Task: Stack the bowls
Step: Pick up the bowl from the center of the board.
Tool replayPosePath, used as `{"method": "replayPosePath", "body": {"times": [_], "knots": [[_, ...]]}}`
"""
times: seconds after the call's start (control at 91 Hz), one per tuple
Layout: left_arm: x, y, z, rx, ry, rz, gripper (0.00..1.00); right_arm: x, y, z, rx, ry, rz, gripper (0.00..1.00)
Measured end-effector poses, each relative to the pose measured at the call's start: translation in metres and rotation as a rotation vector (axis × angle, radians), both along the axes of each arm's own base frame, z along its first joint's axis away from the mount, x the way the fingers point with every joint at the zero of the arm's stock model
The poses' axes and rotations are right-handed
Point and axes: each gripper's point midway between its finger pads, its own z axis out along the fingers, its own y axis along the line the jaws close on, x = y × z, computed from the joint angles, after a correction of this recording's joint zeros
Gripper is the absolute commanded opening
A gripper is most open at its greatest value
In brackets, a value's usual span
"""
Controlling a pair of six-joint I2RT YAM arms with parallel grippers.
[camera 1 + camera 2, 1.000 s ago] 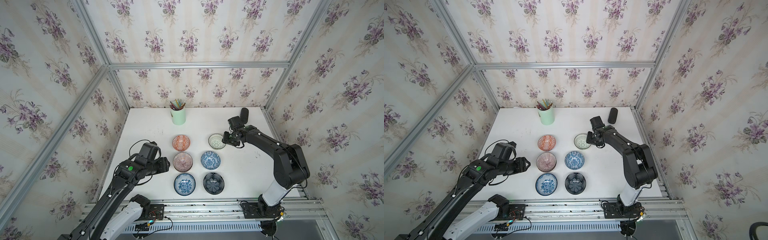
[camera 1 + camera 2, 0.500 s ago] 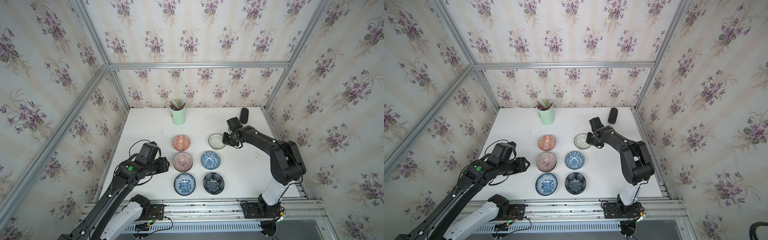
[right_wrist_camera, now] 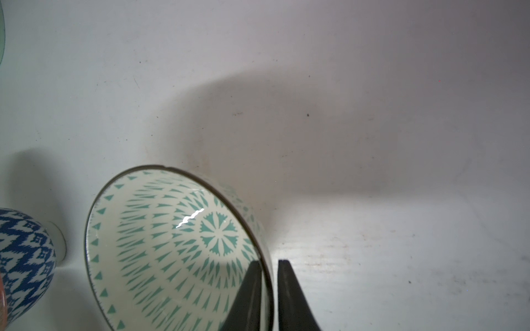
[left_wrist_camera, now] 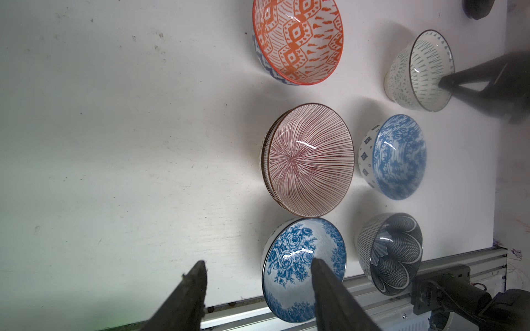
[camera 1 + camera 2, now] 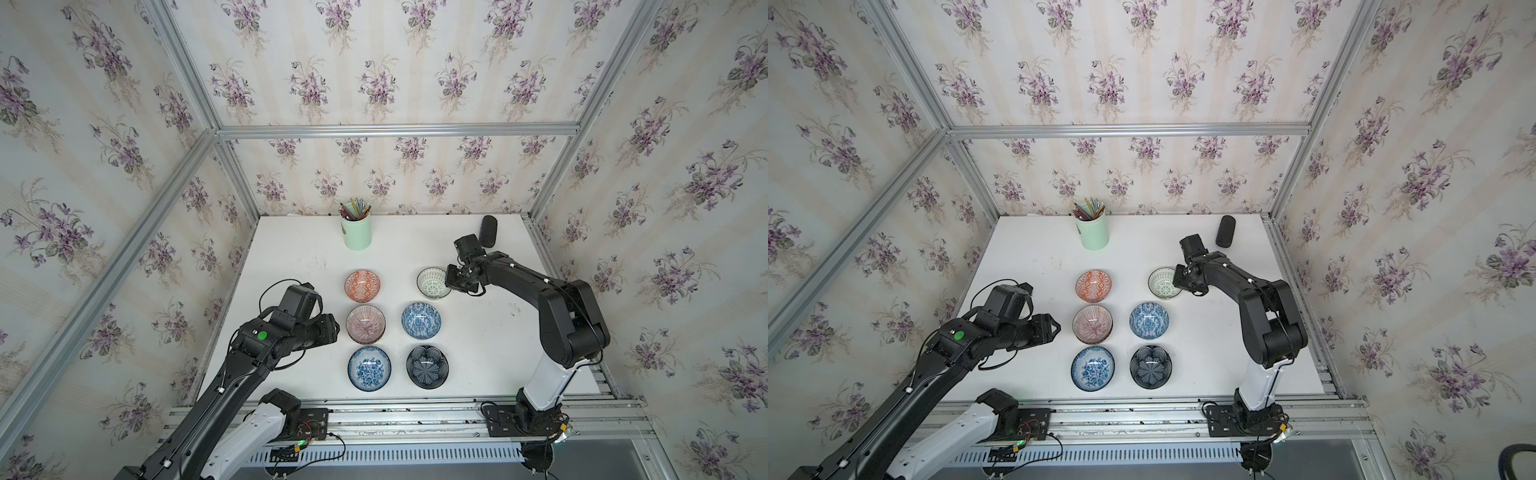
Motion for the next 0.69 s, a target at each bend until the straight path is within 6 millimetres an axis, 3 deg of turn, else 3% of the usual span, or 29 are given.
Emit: {"method": "replayPosePath", "body": {"times": [0.473, 0.692], "knots": [[0.0, 0.001, 0.001, 0.0, -0.006, 0.002, 0.6, 0.001, 0.0, 0.003, 0.011, 0.005, -0.012, 0.0], [0.006, -0.001, 0.01, 0.002, -0.011, 0.005, 0.6, 0.008, 0.001, 0.031, 0.025, -0.031, -0.013, 0.0]]}}
